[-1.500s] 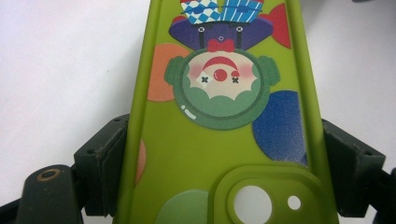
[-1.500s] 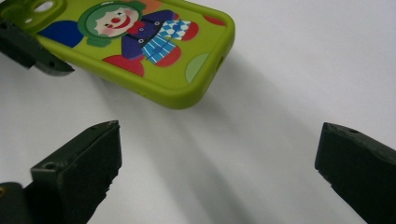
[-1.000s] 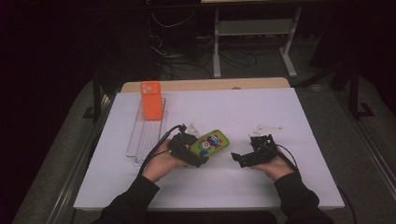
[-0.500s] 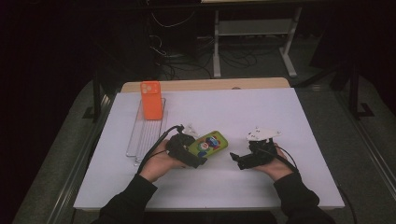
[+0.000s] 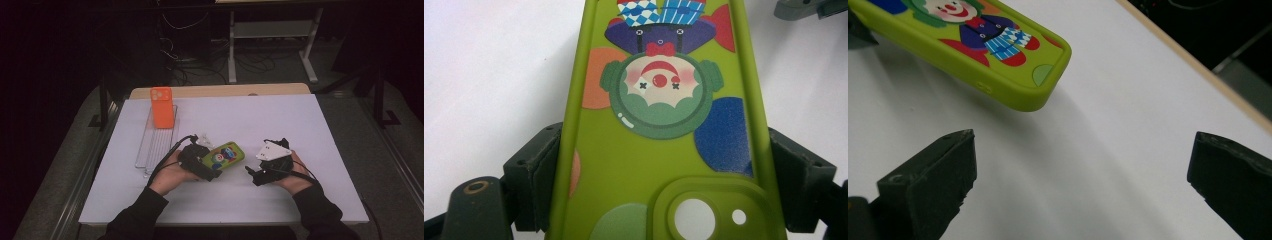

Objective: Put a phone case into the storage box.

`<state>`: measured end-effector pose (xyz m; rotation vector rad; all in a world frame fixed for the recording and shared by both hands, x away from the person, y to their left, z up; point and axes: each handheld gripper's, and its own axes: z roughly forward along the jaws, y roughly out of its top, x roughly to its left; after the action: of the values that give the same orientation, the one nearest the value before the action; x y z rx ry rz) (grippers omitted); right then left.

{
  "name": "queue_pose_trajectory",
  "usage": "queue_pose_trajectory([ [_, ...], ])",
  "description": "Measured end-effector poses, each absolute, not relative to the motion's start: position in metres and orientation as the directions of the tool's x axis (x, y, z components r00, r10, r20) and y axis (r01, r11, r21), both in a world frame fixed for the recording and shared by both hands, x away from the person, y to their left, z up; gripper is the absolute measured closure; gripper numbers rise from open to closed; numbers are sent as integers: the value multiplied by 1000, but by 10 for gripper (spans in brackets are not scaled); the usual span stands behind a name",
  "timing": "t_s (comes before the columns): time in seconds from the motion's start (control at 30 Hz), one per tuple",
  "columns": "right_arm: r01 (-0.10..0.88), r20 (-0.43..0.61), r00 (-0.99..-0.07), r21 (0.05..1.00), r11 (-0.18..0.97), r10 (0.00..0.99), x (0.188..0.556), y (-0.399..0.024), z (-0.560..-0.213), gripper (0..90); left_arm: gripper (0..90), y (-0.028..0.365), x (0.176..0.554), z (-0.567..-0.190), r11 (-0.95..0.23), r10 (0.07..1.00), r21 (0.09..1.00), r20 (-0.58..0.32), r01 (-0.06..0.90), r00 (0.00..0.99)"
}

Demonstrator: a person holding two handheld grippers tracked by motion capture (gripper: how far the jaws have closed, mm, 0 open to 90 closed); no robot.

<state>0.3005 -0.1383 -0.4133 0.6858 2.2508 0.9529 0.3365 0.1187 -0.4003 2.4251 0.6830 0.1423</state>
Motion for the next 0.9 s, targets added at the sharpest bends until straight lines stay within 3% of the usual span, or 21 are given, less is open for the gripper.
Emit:
queue_pose_trajectory([
  [0.37,93,-494,-669,686,722,555,293,-129,-415,0,157,118,336,-401,-695,494,576,-55,431,868],
  [0.9,-122,-764,-557,463,878,326,286,-110,-420,0,158,113,334,-403,-681,502,582,-71,445,862],
])
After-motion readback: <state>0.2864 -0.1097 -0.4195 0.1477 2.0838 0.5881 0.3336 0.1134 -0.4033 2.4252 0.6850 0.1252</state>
